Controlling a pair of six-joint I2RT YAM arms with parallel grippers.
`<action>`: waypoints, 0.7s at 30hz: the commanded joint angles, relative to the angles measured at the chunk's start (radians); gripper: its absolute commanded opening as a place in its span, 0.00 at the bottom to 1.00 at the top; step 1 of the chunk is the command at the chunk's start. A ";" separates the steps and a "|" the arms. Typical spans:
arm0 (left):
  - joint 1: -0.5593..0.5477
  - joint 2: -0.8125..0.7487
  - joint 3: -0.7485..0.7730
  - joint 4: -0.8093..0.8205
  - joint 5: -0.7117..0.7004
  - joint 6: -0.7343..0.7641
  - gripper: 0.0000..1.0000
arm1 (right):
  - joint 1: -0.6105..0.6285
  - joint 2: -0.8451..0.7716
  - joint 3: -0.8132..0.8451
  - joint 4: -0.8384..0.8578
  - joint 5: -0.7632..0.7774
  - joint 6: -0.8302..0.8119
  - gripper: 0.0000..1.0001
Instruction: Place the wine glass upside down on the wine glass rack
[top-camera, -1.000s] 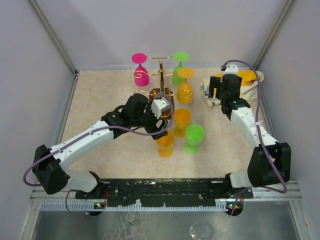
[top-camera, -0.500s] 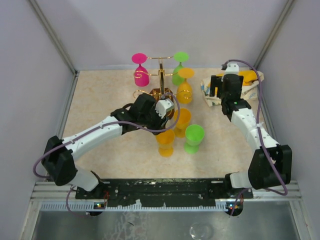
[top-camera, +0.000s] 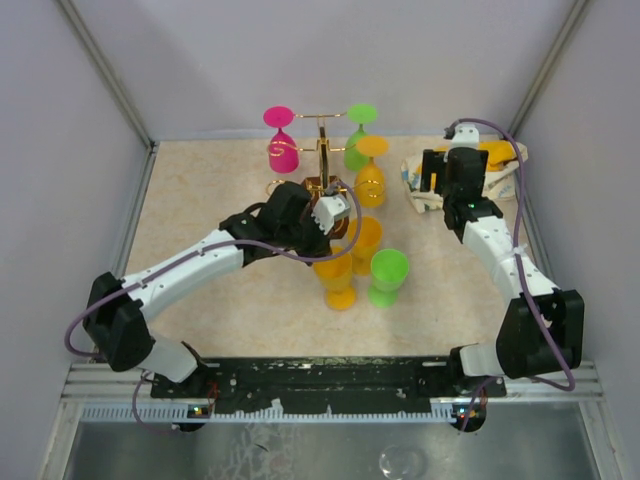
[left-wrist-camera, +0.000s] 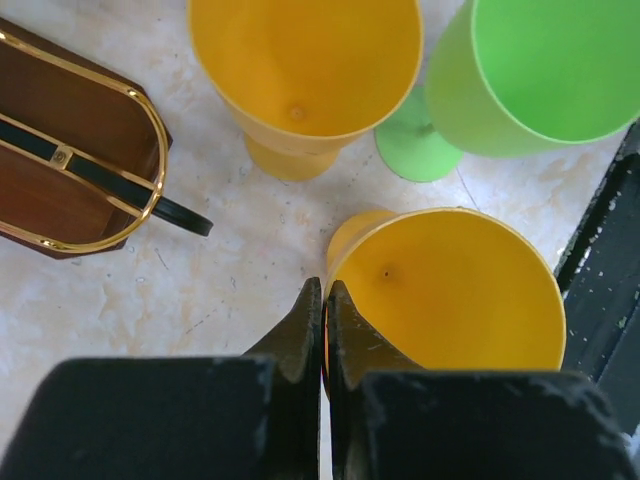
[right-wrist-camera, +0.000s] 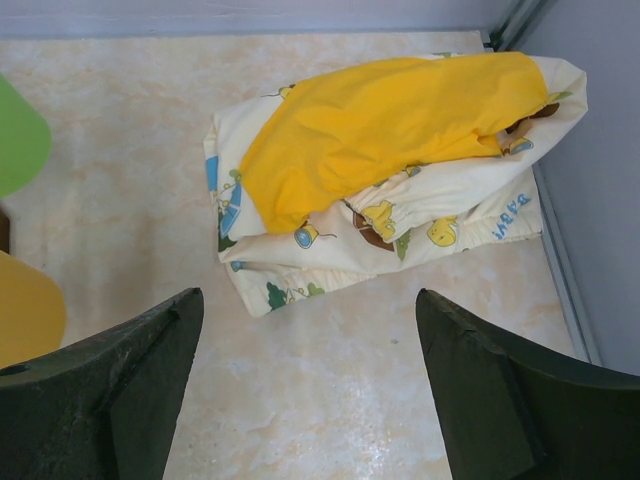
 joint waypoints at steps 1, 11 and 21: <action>-0.005 -0.079 0.023 0.027 0.125 0.039 0.00 | -0.007 -0.019 0.028 0.022 0.012 -0.010 0.87; 0.037 -0.219 0.004 0.092 0.475 0.010 0.00 | -0.011 0.005 0.049 0.006 -0.018 0.002 0.88; 0.058 -0.272 0.121 0.156 0.399 0.019 0.00 | -0.011 -0.016 0.070 0.005 -0.069 0.016 0.88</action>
